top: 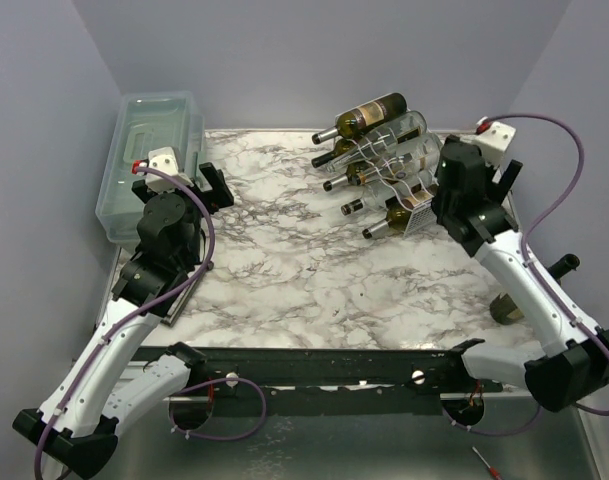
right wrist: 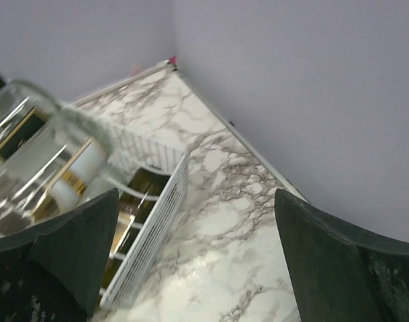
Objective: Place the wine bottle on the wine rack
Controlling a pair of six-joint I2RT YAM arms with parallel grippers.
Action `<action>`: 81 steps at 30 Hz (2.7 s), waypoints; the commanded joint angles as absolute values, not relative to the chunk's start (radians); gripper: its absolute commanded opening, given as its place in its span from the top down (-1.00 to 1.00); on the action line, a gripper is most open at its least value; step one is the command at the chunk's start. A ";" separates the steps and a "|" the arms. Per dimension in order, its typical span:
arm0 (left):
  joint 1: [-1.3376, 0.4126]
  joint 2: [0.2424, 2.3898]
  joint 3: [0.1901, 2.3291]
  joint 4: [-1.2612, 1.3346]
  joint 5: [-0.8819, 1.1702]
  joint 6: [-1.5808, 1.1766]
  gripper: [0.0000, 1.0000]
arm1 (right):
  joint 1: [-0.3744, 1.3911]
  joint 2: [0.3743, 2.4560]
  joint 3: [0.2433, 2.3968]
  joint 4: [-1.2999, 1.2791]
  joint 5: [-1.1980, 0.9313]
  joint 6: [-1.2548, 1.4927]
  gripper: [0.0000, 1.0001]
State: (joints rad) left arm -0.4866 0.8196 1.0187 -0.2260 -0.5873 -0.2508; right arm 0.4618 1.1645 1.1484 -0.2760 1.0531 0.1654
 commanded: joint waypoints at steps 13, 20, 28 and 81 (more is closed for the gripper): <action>-0.554 0.865 1.023 -0.230 -0.578 -0.250 -0.97 | 0.167 1.046 1.182 -0.389 1.248 0.342 -1.00; -0.563 0.902 1.023 -0.230 -0.571 -0.250 -0.97 | 0.167 0.855 1.070 -0.373 1.305 0.234 -1.00; -0.563 0.918 1.048 -0.262 -0.530 -0.258 -0.97 | 0.167 0.686 1.020 -0.408 1.308 0.143 -1.00; -0.578 0.948 1.055 -0.276 -0.519 -0.261 -0.97 | 0.166 0.715 0.851 -0.106 1.296 -0.020 -1.00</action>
State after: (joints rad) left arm -0.5735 0.9615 1.0210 -0.2710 -0.5159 -0.2676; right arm 0.1684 0.7223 0.8066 -0.1509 1.3491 0.0280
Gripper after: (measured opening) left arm 0.987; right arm 0.998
